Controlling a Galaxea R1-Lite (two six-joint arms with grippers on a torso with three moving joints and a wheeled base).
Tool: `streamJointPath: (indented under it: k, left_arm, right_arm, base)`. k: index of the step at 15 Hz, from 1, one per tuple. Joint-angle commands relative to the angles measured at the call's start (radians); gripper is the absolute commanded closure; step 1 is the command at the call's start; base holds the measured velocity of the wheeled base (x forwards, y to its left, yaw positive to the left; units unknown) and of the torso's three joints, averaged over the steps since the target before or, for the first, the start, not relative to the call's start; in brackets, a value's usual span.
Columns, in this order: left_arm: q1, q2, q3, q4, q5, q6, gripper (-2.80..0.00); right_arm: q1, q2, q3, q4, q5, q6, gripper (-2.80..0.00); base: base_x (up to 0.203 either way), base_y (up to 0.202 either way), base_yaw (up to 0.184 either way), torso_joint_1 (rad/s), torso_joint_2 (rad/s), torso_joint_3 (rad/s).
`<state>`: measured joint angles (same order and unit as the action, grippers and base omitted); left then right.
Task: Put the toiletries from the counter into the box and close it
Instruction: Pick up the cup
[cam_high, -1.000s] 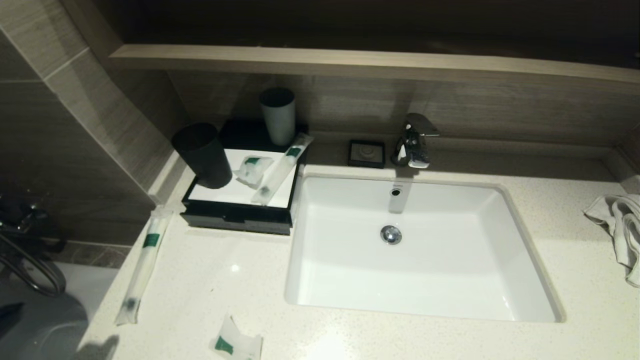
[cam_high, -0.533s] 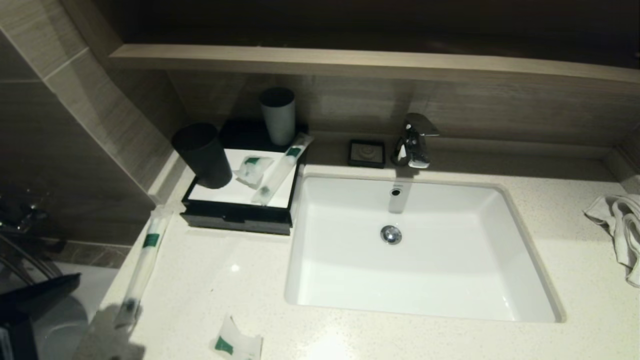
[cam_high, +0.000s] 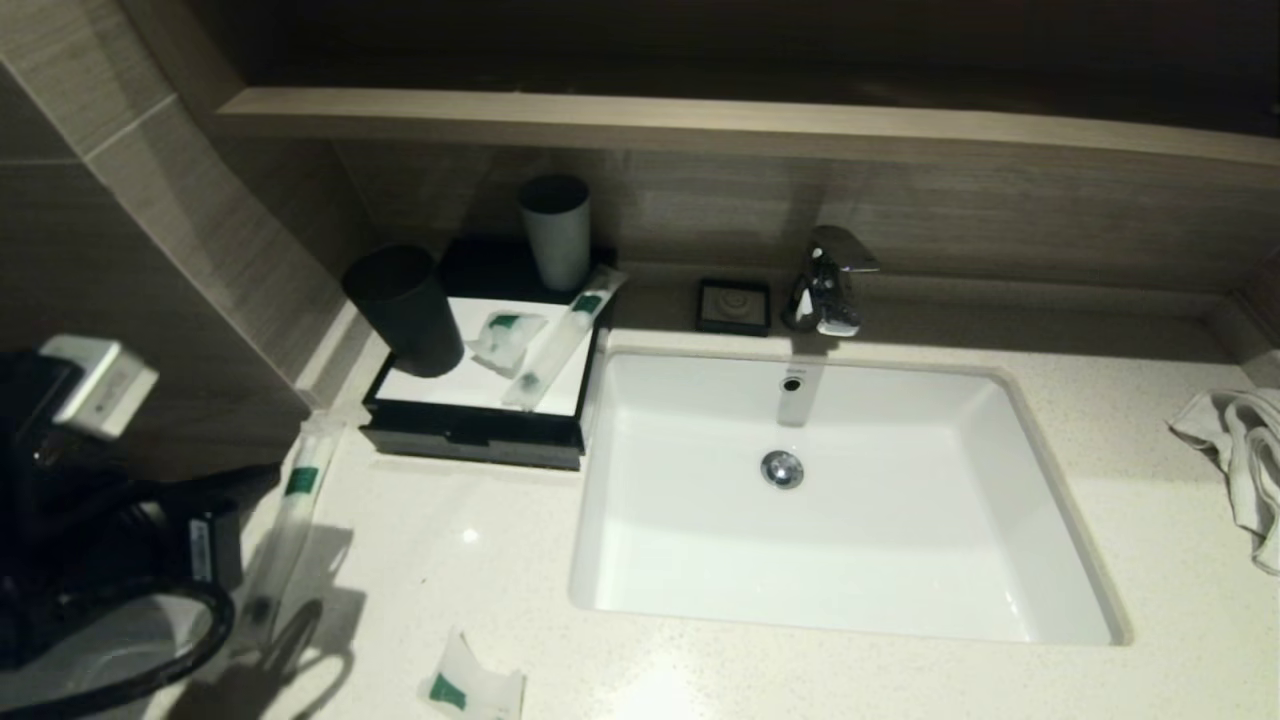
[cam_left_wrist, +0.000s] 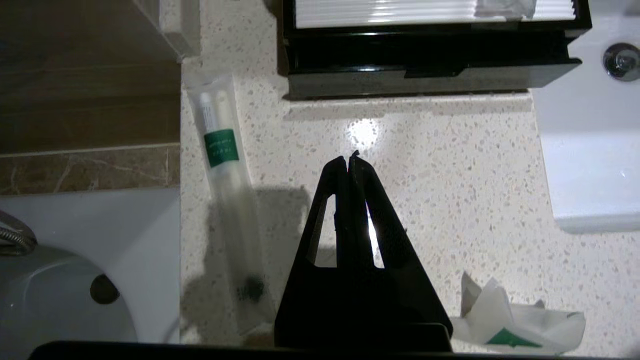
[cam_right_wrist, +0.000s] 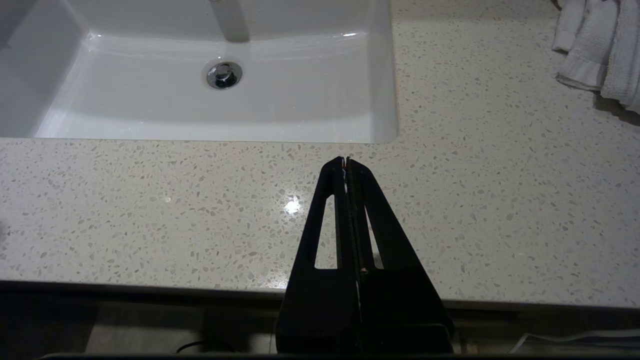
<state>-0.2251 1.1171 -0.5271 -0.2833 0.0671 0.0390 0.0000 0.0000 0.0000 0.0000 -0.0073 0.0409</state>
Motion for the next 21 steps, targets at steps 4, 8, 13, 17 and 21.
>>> streamJointPath:
  k: [4, 8, 13, 17, 21]
  left_arm:
    - [-0.043, 0.167, -0.116, -0.032, 0.027, -0.079, 0.00]
    - [-0.046, 0.251, -0.139, -0.125, 0.051, -0.083, 0.00]
    - [-0.046, 0.308, -0.140, -0.224, 0.065, -0.085, 0.00]
    - [-0.053, 0.323, -0.137, -0.261, 0.066, -0.087, 0.00]
    - [-0.063, 0.325, -0.125, -0.261, 0.065, -0.103, 0.00]
  right_arm:
    - [0.000, 0.000, 0.000, 0.000, 0.000, 0.000, 0.00]
    - [0.000, 0.000, 0.000, 0.000, 0.000, 0.001, 0.00]
    - [0.000, 0.000, 0.000, 0.000, 0.000, 0.001, 0.00]
    - [0.000, 0.000, 0.000, 0.000, 0.000, 0.001, 0.00]
    - [0.000, 0.000, 0.000, 0.000, 0.000, 0.001, 0.00]
  base:
    - [0.000, 0.000, 0.000, 0.000, 0.00, 0.000]
    - [0.000, 0.000, 0.000, 0.000, 0.00, 0.000]
    - [0.000, 0.000, 0.000, 0.000, 0.00, 0.000]
    - [0.000, 0.000, 0.000, 0.000, 0.00, 0.000]
    - [0.000, 0.000, 0.000, 0.000, 0.00, 0.000]
